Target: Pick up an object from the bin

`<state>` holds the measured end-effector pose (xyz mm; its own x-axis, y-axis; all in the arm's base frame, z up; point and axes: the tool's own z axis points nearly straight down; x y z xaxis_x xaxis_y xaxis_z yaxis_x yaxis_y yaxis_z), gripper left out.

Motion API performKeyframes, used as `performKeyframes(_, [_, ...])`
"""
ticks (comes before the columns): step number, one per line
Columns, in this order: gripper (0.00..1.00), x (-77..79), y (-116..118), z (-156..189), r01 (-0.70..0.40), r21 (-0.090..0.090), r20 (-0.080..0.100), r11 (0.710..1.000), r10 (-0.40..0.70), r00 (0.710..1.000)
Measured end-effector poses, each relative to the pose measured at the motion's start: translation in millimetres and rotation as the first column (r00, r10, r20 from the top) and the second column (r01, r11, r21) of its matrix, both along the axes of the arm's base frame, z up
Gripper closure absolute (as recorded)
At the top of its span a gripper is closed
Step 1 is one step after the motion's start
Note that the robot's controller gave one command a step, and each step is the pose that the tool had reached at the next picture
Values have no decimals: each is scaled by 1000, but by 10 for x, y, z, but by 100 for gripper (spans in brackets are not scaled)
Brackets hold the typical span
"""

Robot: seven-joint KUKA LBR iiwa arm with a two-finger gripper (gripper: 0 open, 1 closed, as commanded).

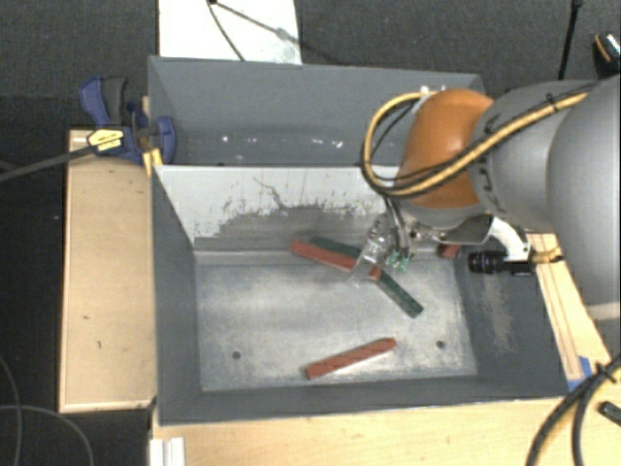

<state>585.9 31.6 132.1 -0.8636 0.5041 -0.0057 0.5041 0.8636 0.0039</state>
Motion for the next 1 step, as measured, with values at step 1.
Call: performKeyframes(1, [100, 15, -4, 388, -7, 0, 0, 1000, 7, 1000])
